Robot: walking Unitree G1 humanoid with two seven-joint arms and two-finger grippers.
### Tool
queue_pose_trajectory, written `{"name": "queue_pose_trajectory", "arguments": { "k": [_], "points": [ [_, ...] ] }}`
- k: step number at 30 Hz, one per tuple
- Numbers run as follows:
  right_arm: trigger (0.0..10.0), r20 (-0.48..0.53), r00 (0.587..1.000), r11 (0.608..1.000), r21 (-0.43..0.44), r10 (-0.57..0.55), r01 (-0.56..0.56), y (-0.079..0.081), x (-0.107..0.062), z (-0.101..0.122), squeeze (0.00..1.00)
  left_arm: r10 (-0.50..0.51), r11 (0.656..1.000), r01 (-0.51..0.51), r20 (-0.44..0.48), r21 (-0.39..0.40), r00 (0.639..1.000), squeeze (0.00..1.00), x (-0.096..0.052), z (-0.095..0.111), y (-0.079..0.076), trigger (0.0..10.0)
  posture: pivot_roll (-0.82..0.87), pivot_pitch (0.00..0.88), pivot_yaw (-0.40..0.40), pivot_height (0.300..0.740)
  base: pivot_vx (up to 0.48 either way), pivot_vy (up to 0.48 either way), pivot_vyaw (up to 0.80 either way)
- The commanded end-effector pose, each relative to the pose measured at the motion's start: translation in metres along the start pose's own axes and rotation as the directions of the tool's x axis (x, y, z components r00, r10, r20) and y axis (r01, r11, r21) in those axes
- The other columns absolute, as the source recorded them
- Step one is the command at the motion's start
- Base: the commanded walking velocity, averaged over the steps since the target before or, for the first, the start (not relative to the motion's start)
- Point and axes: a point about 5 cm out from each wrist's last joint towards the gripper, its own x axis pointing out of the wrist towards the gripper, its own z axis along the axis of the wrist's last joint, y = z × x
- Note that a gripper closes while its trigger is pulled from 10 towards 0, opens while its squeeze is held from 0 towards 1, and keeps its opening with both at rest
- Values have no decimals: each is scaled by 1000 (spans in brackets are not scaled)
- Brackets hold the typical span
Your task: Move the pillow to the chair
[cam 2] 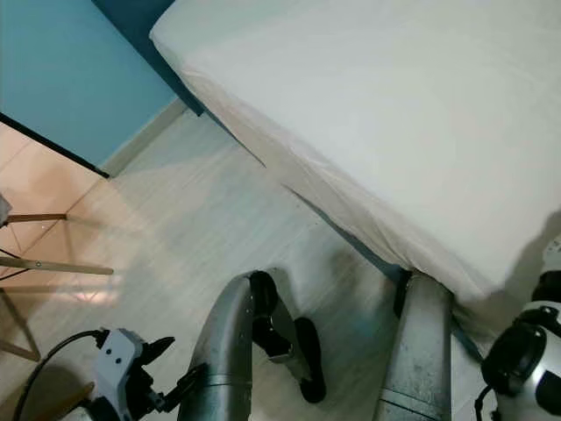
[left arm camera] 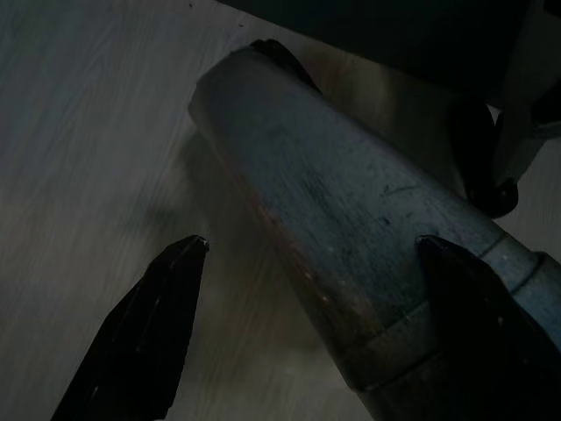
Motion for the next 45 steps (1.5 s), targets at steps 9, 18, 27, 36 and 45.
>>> {"name": "queue_pose_trajectory", "arguments": {
  "k": [9, 18, 27, 36, 45],
  "points": [
    [10000, 65, 998, 962, 272, -9, -9, -9, -3, 7, 0, -46, 998, 36, -178, -59, 983, 0, -24, -26, -13, 10000, 167, 643, 400, 488, 0, 0, 0],
    [10000, 52, 997, 933, 359, -56, 34, -21, -1, 5, 0, -58, 998, 50, -185, -48, 981, 0, -28, -20, -11, 10000, 176, 654, 400, 488, 0, 0, 0],
    [10000, 20, 1000, 941, 338, -9, 2, -22, 1, 4, 0, -71, 997, 63, -209, -47, 975, 0, -40, -17, -12, 10000, 183, 686, 400, 488, 0, 0, 0],
    [10000, 83, 991, 910, 394, 103, -128, -4, 2, 11, 0, -101, 995, 94, -239, -42, 966, 0, -48, -14, -8, 10000, 183, 697, 400, 488, 0, 0, 0],
    [10000, 145, 985, 897, 415, 97, -149, 2, 3, 23, 0, -118, 993, 113, -265, -35, 957, 0, -54, -10, -1, 10000, 195, 708, 400, 488, 0, 0, 0]
  ]
}}
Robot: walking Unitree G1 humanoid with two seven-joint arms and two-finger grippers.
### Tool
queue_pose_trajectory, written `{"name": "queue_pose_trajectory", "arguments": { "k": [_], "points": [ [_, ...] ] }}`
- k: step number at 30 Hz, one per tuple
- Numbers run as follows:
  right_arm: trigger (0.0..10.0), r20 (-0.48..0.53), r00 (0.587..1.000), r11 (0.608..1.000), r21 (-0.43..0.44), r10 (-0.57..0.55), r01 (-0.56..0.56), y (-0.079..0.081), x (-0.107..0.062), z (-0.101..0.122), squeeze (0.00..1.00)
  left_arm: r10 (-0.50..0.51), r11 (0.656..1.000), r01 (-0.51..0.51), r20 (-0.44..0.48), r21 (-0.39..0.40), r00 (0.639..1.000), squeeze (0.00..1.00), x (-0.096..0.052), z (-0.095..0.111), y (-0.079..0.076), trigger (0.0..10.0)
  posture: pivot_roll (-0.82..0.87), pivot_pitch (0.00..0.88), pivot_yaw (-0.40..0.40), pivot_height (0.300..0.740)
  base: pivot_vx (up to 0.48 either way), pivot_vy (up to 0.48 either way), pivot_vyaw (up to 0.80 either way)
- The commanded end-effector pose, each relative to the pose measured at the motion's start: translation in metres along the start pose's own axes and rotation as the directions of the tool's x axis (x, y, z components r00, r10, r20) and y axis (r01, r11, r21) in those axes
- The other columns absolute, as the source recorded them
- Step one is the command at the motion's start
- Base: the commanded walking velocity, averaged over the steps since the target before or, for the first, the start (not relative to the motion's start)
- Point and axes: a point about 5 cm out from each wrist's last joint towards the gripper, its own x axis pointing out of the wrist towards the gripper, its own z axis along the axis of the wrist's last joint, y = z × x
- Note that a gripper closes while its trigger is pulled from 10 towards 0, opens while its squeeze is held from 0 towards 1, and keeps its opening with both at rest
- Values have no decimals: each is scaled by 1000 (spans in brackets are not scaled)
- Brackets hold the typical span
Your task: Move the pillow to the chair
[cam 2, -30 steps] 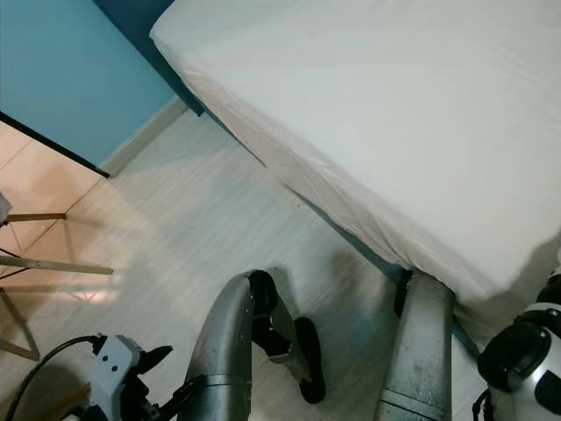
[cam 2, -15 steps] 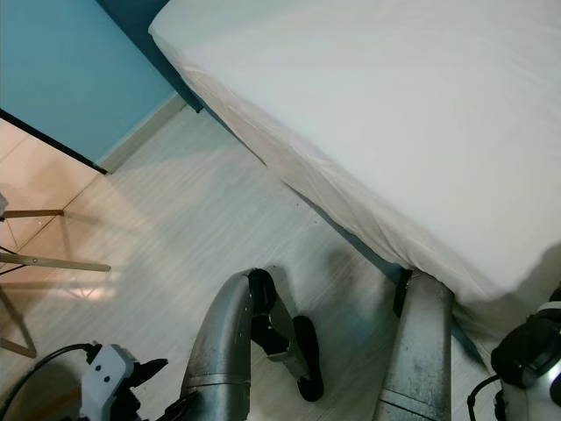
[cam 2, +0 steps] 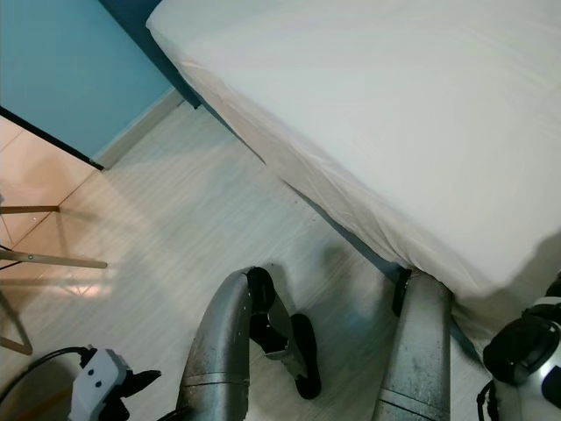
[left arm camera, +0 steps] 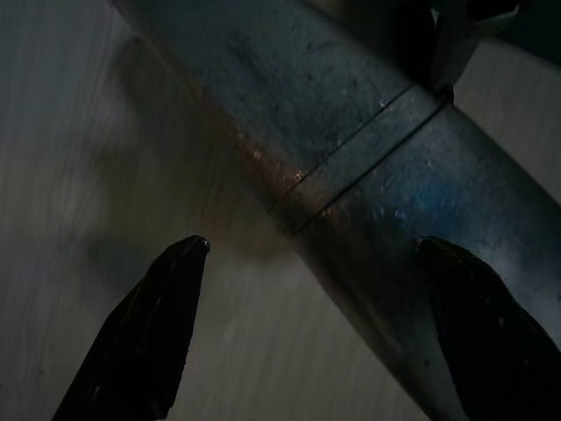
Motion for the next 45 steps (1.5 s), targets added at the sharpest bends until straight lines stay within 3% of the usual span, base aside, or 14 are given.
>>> {"name": "queue_pose_trajectory", "arguments": {
  "k": [1, 15, 24, 35, 37, 39, 40, 44, 45],
  "points": [
    [10000, 23, 999, 1000, 12, -23, 23, -4, -5, 2, 0, 4, 999, -8, -97, -44, 995, 0, -12, -18, -1, 10000, 195, 708, 400, 488, 0, 0, 0],
    [10000, -90, 977, 980, 17, -195, 197, -25, -29, -27, 0, -19, 999, 15, -117, -35, 993, 0, -19, -16, 0, 10000, 209, 713, 400, 488, 0, 0, 0],
    [10000, -96, 990, 993, 41, -107, 111, -11, -27, -31, 0, -12, 1000, 9, -119, -30, 993, 0, -21, -14, 3, 10000, 214, 711, 400, 488, 0, 0, 0],
    [10000, 6, 998, 998, -20, -66, 66, -6, -14, -4, 0, -14, 999, 10, -109, -30, 994, 0, -19, -11, 4, 10000, 212, 711, 400, 488, 0, 0, 0],
    [10000, -77, 993, 992, -97, -91, 84, -9, -18, -17, 0, -14, 999, 11, -112, -33, 994, 0, -17, -13, 4, 10000, 197, 702, 400, 488, 0, 0, 0],
    [10000, -214, 968, 975, -203, -134, 90, -14, -31, -45, 0, -13, 999, 9, -116, -38, 993, 0, -13, -18, 4, 10000, 164, 681, 400, 488, 0, 0, 0],
    [10000, -364, 916, 963, -258, -169, 76, -16, -53, -78, 0, 2, 999, -7, -106, -44, 994, 0, -5, -21, 6, 10000, 134, 664, 400, 488, 0, 0, 0],
    [10000, -506, 852, 969, -245, -138, 12, -13, -85, -112, 0, 35, 997, -41, -81, -63, 996, 0, 11, -23, 9, 10000, 89, 630, 400, 488, 0, 0, 0],
    [10000, -599, 796, 979, -201, -88, -44, -3, -107, -134, 0, 69, 994, -73, -58, -75, 996, 0, 20, -22, 13, 10000, 47, 596, 400, 488, 0, 0, 0]
  ]
}}
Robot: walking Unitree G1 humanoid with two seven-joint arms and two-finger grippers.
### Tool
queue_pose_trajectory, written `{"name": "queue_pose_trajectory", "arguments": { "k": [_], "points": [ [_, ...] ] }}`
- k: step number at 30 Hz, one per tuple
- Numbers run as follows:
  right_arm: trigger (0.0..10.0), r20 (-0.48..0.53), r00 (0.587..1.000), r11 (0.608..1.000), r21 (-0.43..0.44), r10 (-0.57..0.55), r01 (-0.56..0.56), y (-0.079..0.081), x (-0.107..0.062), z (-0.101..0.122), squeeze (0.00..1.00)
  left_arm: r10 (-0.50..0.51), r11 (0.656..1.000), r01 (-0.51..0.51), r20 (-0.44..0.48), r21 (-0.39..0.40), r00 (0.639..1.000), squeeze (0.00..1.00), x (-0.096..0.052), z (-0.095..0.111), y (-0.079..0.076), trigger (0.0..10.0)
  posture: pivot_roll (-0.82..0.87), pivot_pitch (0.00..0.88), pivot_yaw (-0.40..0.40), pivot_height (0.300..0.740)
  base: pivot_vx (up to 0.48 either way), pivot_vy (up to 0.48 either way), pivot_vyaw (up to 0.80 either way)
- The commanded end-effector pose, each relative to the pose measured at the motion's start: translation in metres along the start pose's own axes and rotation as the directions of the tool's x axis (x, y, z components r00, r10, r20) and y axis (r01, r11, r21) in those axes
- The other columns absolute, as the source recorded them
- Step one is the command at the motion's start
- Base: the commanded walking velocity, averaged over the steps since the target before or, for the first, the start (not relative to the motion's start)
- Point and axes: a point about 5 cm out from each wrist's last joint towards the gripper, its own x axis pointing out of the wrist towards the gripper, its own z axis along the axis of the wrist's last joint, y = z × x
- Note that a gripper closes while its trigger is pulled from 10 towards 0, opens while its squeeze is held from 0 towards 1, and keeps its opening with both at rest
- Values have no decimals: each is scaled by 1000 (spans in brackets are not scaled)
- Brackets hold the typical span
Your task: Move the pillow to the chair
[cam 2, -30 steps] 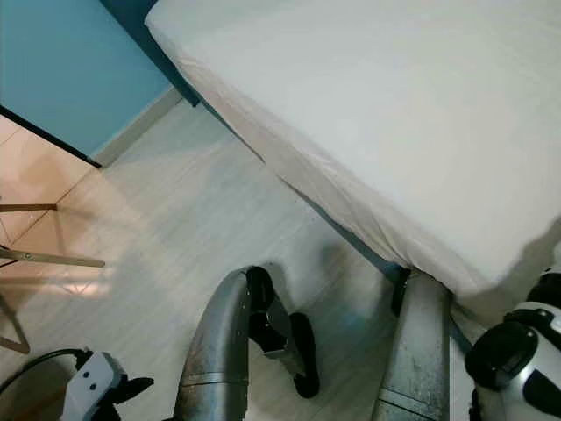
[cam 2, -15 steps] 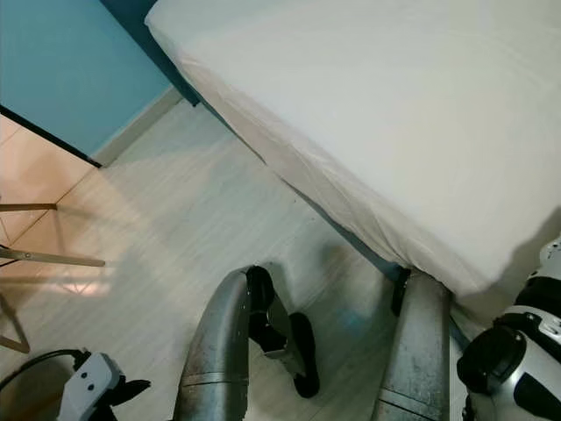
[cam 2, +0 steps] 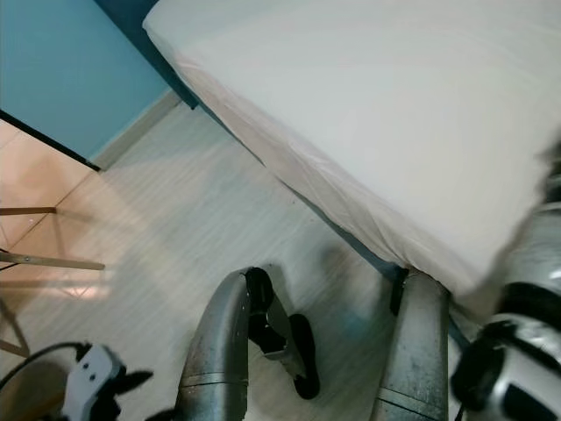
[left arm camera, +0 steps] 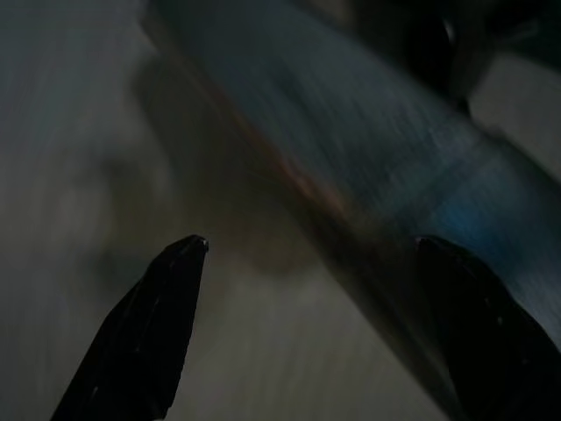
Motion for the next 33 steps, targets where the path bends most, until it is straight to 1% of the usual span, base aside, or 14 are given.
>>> {"name": "queue_pose_trajectory", "arguments": {
  "k": [1, 3, 6, 7, 9, 10, 16, 20, 23, 24, 25, 29, 30, 33],
  "points": [
    [10000, -332, 939, 996, 40, 94, -85, 17, -42, -83, 0, 51, 996, -55, -68, -72, 996, 0, 12, -23, -3, 10000, 47, 596, 400, 488, 0, 0, 0],
    [10000, -422, 887, 982, 83, 190, -170, 35, -57, -106, 0, 87, 992, -90, -43, -86, 995, 0, 23, -22, 1, 10000, 8, 569, 392, 488, 0, 0, 0],
    [10000, -471, 831, 955, 151, 296, -255, 53, -69, -121, 0, 137, 985, -137, -8, -104, 991, 0, 36, -19, 6, 10000, -31, 536, 347, 488, 0, 0, 0],
    [10000, -470, 819, 944, 172, 330, -282, 59, -70, -122, 0, 158, 981, -156, 7, -112, 987, 0, 42, -16, 8, 10000, -53, 511, 316, 493, 0, 0, 0],
    [10000, -467, 812, 936, 184, 351, -299, 63, -71, -123, 0, 171, 979, -168, 15, -118, 985, 0, 45, -15, 10, 10000, -53, 511, 316, 497, 0, 0, 0],
    [10000, -468, 780, 909, 203, 416, -364, 77, -71, -125, 0, 216, 971, -209, 50, -117, 975, 0, 56, -8, 18, 10000, -90, 464, 266, 507, 0, 0, 0],
    [10000, -447, 748, 870, 212, 491, -445, 96, -67, -121, 0, 308, 947, -293, 111, -130, 945, 0, 68, 5, 34, 10000, -119, 420, 225, 527, 0, 0, 0],
    [10000, -454, 686, 816, 210, 569, -538, 110, -69, -119, 0, 414, 902, -382, 146, -202, 899, 0, 83, 12, 48, 10000, -167, 347, 176, 547, 0, 0, 0],
    [10000, -499, 635, 787, 182, 590, -589, 114, -75, -125, 0, 443, 884, -398, 169, -243, 880, 0, 93, 19, 51, 10000, -180, 333, 165, 562, 0, 0, 0],
    [10000, -541, 598, 772, 164, 591, -614, 114, -83, -133, 0, 450, 879, -397, 186, -265, 873, 0, 100, 24, 51, 10000, -200, 306, 144, 572, 0, 0, 0],
    [10000, -541, 598, 772, 164, 591, -614, 114, -83, -133, 0, 450, 879, -397, 186, -265, 873, 0, 100, 24, 51, 10000, -200, 306, 144, 572, 0, 0, 0],
    [10000, -639, 518, 754, 153, 569, -639, 105, -107, -155, 0, 453, 875, -391, 201, -284, 869, 0, 118, 36, 48, 10000, -218, 260, 108, 592, 0, 0, 0],
    [10000, -639, 518, 754, 153, 569, -639, 105, -107, -155, 0, 453, 875, -391, 201, -284, 869, 0, 118, 36, 48, 10000, -218, 260, 108, 592, 0, 0, 0],
    [10000, -684, 475, 750, 162, 554, -642, 100, -122, -169, 0, 453, 875, -387, 209, -290, 867, 0, 127, 43, 47, 10000, -221, 237, 97, 607, 0, 0, 0]
  ]
}}
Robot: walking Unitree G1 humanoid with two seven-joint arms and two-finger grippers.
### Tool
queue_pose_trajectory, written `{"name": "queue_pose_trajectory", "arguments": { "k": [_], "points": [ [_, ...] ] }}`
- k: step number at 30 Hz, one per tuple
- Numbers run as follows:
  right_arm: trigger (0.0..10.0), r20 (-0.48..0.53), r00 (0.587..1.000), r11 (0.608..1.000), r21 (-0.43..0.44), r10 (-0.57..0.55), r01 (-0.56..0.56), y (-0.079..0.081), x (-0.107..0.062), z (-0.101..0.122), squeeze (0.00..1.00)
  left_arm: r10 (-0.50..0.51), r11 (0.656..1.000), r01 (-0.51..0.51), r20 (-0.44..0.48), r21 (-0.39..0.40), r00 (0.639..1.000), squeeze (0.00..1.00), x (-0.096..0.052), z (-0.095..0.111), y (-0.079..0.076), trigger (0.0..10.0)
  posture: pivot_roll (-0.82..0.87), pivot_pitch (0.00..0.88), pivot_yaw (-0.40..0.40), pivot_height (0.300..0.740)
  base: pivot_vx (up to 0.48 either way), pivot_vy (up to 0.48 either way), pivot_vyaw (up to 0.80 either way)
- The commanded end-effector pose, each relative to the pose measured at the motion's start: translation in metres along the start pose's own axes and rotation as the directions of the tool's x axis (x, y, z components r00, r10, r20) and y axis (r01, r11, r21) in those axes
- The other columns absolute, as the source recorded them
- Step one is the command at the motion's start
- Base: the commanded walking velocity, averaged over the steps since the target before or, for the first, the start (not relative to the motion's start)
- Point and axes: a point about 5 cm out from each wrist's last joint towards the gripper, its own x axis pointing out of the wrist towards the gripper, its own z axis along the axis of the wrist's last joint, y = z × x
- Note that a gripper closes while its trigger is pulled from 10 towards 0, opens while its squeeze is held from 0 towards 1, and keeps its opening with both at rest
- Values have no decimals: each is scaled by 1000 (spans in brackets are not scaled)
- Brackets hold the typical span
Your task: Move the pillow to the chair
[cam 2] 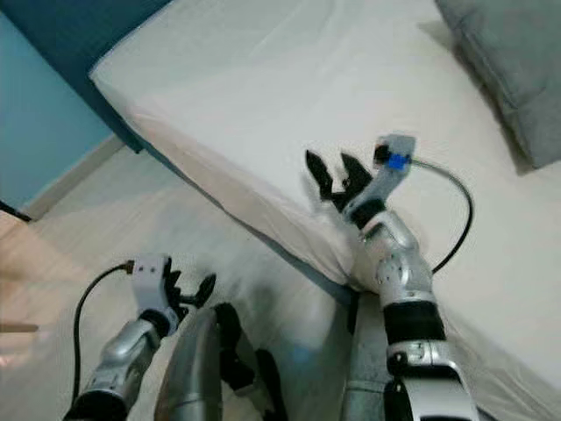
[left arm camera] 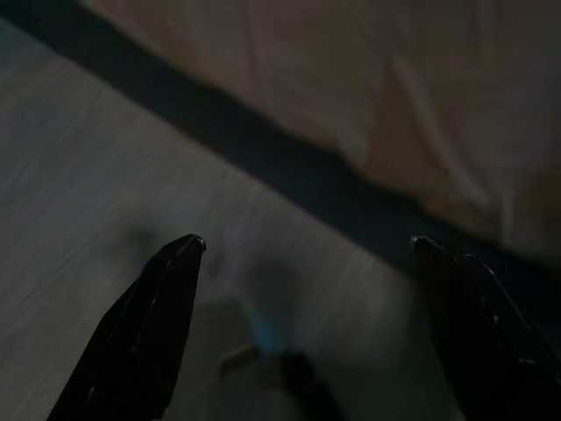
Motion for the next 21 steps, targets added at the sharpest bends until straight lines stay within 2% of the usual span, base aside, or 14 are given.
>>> {"name": "queue_pose_trajectory", "arguments": {
  "k": [1, 13, 17, 20, 21],
  "points": [
    [10000, -61, 998, 1000, 1, 13, -13, 3, -3, -19, 0, 30, 999, -30, -49, -13, 998, 0, -6, -14, 3, 10000, -224, 219, 91, 617, 0, 0, 0],
    [10000, -145, 988, 998, -29, 58, -62, 14, 2, -42, 0, 105, 994, -109, -101, -26, 989, 0, 1, -20, 5, 10000, -246, 156, 80, 667, 0, 0, 0],
    [10000, -224, 973, 997, -35, 58, -68, 15, -4, -65, 0, 167, 985, -172, -173, -9, 971, 0, -4, -31, 12, 10000, -248, 137, 77, 687, 0, 0, 0],
    [10000, -295, 955, 999, -40, 10, -23, 8, -14, -86, 0, 193, 980, -199, -229, 0, 954, 0, -10, -41, 14, 10000, -248, 125, 80, 702, 0, 0, 0],
    [10000, -295, 955, 999, -40, 10, -23, 8, -14, -86, 0, 193, 980, -199, -229, 0, 954, 0, -10, -41, 14, 10000, -248, 125, 80, 702, 0, 0, 0]
  ]
}}
